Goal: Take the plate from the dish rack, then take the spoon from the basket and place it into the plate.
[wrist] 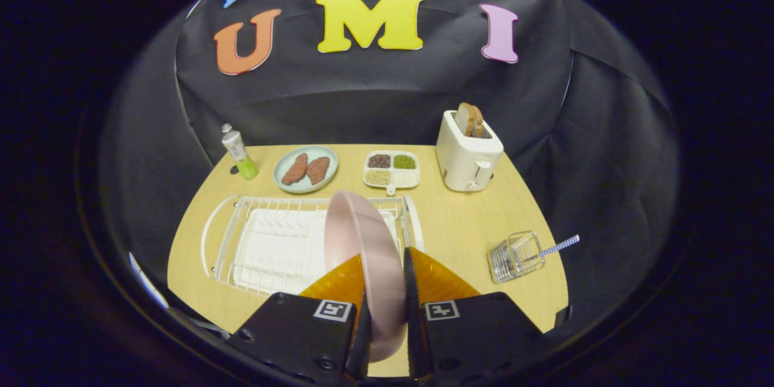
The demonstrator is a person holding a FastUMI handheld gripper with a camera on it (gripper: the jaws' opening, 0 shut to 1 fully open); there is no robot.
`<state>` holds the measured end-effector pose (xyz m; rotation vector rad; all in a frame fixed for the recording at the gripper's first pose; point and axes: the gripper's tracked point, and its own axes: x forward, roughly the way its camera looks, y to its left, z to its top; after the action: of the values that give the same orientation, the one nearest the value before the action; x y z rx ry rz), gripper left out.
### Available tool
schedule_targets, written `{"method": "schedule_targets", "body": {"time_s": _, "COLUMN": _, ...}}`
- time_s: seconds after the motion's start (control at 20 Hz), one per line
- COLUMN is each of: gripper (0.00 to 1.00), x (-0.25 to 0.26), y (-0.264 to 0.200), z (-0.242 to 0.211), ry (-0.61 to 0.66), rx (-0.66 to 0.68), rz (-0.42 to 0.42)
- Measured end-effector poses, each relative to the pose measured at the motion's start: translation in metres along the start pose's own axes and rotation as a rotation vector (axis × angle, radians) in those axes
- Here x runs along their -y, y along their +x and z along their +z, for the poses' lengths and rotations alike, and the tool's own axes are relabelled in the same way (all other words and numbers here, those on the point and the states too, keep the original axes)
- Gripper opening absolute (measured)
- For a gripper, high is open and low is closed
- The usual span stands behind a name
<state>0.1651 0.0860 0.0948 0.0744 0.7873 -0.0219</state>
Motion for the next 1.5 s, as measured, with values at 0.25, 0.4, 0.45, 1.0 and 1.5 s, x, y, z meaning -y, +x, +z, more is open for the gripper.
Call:
{"method": "schedule_targets", "body": {"time_s": 0.25, "gripper": 0.3, "x": 0.017, "y": -0.009, "z": -0.064, "ry": 0.047, "rx": -0.001, "rz": 0.081}}
{"method": "schedule_targets", "body": {"time_s": 0.4, "gripper": 0.3, "x": 0.028, "y": 0.006, "z": -0.106, "ry": 0.127, "rx": -0.037, "rz": 0.128}}
{"method": "schedule_targets", "body": {"time_s": 0.45, "gripper": 0.3, "x": 0.03, "y": 0.012, "z": -0.117, "ry": 0.146, "rx": -0.045, "rz": 0.148}}
{"method": "schedule_targets", "body": {"time_s": 1.0, "gripper": 0.3, "x": -0.002, "y": 0.053, "z": -0.206, "ry": 0.403, "rx": -0.164, "rz": 0.368}}
{"method": "schedule_targets", "body": {"time_s": 1.5, "gripper": 0.39, "x": 0.009, "y": 0.084, "z": -0.217, "ry": 0.512, "rx": -0.187, "rz": 0.451}}
